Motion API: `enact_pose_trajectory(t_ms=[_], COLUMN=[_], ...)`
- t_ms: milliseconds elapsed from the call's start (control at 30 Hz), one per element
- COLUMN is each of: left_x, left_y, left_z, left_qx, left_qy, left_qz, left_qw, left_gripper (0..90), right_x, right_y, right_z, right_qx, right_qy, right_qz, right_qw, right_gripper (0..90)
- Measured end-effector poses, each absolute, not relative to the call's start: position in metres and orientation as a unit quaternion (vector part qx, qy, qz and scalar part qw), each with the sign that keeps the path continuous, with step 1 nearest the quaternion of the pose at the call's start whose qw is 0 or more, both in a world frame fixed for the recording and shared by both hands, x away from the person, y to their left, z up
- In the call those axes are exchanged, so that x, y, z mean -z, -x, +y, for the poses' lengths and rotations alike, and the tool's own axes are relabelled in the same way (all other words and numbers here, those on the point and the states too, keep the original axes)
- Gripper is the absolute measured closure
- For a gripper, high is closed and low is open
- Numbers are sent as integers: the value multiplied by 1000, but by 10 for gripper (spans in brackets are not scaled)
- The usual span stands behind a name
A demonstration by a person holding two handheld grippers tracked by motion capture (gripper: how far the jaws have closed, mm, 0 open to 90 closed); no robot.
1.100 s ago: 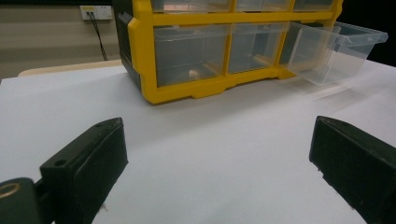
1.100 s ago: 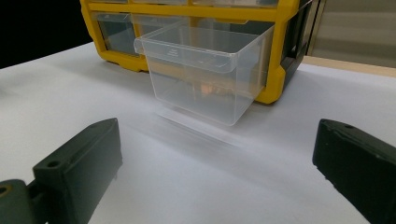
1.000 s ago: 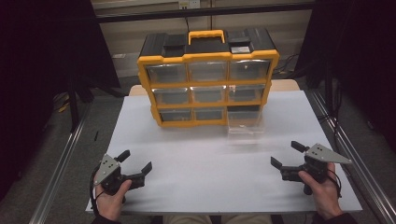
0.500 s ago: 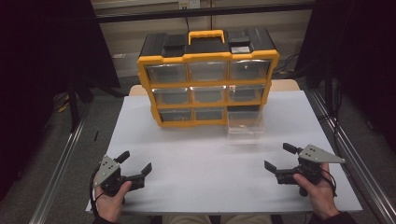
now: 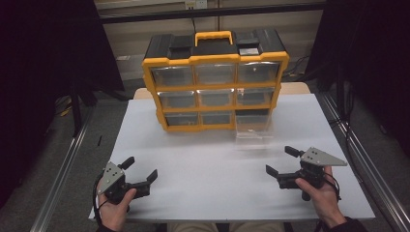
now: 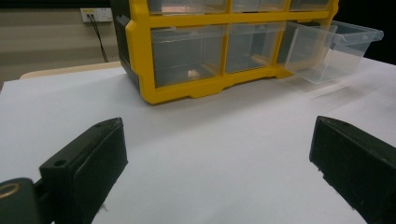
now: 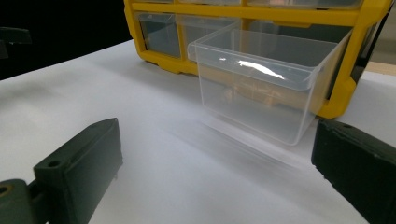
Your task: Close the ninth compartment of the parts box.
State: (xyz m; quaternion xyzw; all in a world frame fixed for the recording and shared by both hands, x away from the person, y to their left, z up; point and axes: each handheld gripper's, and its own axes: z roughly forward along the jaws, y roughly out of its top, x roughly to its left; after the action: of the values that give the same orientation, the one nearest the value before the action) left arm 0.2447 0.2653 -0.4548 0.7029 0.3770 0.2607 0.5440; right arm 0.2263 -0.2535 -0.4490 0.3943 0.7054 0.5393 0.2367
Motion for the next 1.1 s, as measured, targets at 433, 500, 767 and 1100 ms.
enact_pose_trajectory(t_ms=[433, 500, 767, 1100], left_x=[454, 454, 452, 454], left_y=[-244, -244, -244, -244], left_z=[265, 265, 267, 265], left_qx=[-262, -263, -263, -264], left_qy=[-705, -705, -701, -707], left_qz=[375, 375, 377, 375], left_qw=[542, 541, 545, 539], left_gripper=[39, 39, 39, 39], right_x=[445, 445, 442, 442], right_y=[-236, -238, -246, -259], right_z=[-237, -233, -223, -211], right_qx=[-541, -541, -543, -540], right_qy=[-387, -386, -380, -368], right_qz=[710, 712, 716, 729], right_qw=[232, 227, 218, 205], right_gripper=[14, 13, 40, 156])
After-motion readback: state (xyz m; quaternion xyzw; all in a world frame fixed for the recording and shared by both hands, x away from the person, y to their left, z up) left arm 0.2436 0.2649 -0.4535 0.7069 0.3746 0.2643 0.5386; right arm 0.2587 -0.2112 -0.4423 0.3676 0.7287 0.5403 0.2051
